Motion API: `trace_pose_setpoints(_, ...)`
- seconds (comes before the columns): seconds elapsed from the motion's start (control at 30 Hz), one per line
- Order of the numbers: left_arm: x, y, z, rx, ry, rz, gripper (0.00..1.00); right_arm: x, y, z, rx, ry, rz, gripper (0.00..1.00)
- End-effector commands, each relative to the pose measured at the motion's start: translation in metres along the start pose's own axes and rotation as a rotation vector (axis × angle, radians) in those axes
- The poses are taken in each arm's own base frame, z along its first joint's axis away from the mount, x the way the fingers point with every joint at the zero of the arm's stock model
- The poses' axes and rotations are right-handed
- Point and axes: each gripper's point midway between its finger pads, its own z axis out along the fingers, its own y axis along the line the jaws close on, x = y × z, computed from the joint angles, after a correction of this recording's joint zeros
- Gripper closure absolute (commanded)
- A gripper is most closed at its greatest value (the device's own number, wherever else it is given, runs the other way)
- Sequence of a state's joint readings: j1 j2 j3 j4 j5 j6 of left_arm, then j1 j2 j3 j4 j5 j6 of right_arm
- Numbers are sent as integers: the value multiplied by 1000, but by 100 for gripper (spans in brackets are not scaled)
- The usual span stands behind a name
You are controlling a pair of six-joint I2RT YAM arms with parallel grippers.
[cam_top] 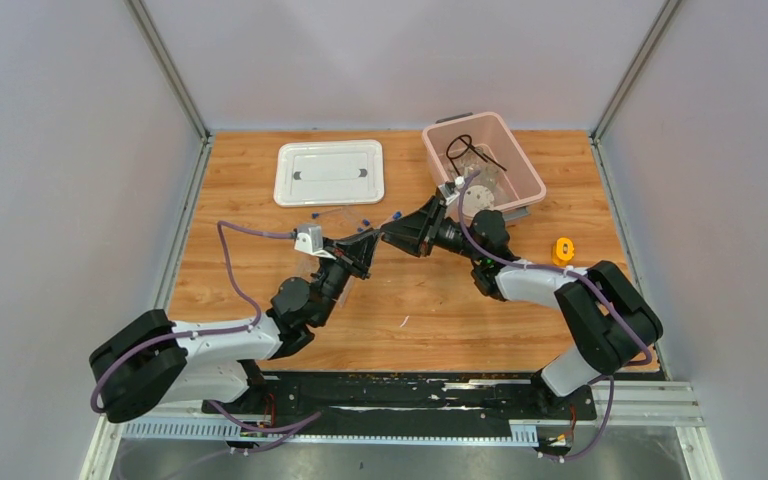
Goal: Organize the chemistry lab equipment
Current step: Pick up the test tube at the center of the board, then insert the test tube into the slot of the test tube rack.
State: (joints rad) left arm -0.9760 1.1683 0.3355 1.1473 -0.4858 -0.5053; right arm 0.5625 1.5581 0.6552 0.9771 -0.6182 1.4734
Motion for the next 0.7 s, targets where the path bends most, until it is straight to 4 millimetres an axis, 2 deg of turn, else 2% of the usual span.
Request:
trace_pose_setpoints(0.0,-12,-12,5,29,-52,-19,100,-12,11,1,-28,-50,5,59)
trace_pose_setpoints(0.23,-6,-14,5,36,-35,-18,100,-16,10,0,-26,-60,-1,63)
trace_pose_setpoints(0.57,-1,-17,5,53,-16,-5,100,-17,7,0,-31,-68,-62,96)
trace_pose_setpoints(0.6,0,-18,5,60,-11,-2,98,-17,7,1,-29,-67,-66,99)
trace_pose_setpoints(0.67,2,-19,3,71,3,12,86,-18,5,1,-24,-66,-85,100)
